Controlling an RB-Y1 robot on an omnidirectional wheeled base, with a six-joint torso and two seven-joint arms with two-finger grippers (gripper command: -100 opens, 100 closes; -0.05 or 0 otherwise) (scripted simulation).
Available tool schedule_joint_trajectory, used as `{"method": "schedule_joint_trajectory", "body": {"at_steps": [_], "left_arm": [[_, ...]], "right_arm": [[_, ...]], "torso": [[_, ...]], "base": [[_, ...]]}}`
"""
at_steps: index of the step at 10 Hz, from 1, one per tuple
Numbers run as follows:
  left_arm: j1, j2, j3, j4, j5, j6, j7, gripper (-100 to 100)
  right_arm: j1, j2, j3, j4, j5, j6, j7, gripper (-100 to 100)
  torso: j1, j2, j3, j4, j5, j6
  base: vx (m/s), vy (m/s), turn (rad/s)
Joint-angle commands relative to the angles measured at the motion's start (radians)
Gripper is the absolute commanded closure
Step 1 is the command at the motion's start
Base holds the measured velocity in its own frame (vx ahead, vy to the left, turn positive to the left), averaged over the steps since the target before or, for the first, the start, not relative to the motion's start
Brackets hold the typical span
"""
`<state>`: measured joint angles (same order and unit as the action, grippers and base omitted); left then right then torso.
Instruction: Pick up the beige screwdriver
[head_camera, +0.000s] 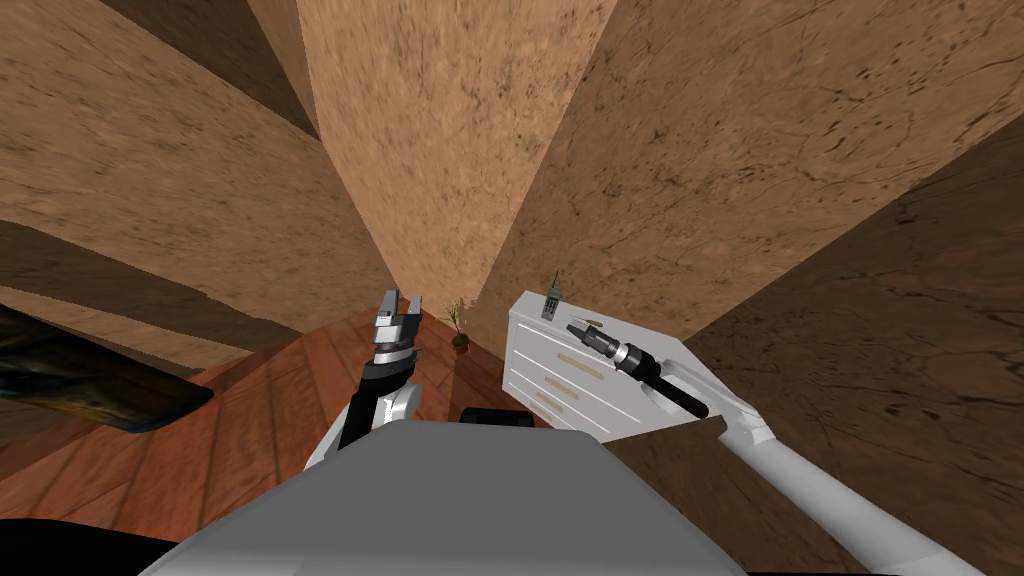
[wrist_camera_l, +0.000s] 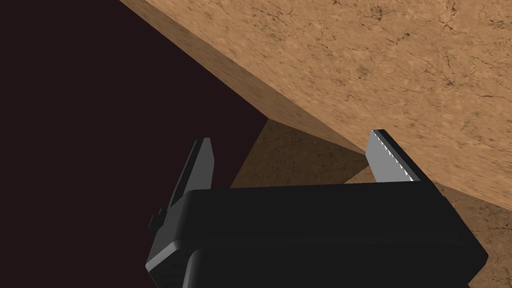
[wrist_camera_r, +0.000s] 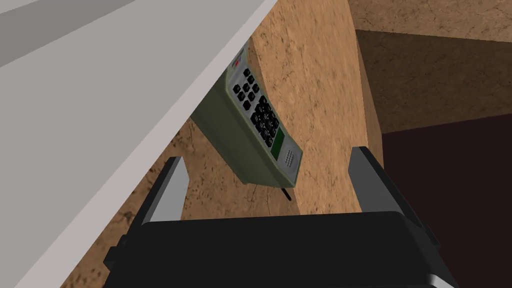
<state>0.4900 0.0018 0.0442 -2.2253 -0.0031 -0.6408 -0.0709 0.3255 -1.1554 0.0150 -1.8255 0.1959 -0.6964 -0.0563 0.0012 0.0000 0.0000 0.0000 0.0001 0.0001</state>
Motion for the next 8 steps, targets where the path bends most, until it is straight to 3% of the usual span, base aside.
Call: {"method": "schedule_joint_trajectory", "body": {"at_steps": [1,2,3,5,6,8], "left_arm": [[0.0,0.0,0.0,0.0,0.0,0.0,0.0,0],[0.0,0.0,0.0,0.0,0.0,0.0,0.0,0],[0.0,0.0,0.0,0.0,0.0,0.0,0.0,0],[0.0,0.0,0.0,0.0,0.0,0.0,0.0,0],[0.0,0.0,0.0,0.0,0.0,0.0,0.0,0],[0.0,0.0,0.0,0.0,0.0,0.0,0.0,0]], "right_arm": [[-0.007,-0.05,0.001,0.016,0.009,-0.009,-0.003,-100],[-0.007,-0.064,0.001,0.016,0.009,-0.009,-0.003,-100],[-0.007,-0.102,-0.001,0.052,0.029,-0.031,-0.003,-100],[-0.007,-0.145,-0.001,0.052,0.029,-0.031,-0.003,-100],[-0.003,-0.183,-0.004,0.089,0.048,-0.053,-0.002,-100],[-0.003,-0.225,-0.004,0.089,0.048,-0.053,-0.002,-100]], "torso": [[0.0,0.0,0.0,0.0,0.0,0.0],[0.0,0.0,0.0,0.0,0.0,0.0],[0.0,0.0,0.0,0.0,0.0,0.0],[0.001,0.0,0.0,0.0,0.0,0.0],[0.0,0.0,0.0,0.0,0.0,0.0],[0.001,0.0,0.0,0.0,0.0,0.0]], "base": [[-0.003,0.021,0.021],[-0.001,0.011,-0.003],[-0.002,0.023,0.046],[0.001,0.018,0.013],[0.001,0.027,0.051],[0.002,0.024,0.013]]}}
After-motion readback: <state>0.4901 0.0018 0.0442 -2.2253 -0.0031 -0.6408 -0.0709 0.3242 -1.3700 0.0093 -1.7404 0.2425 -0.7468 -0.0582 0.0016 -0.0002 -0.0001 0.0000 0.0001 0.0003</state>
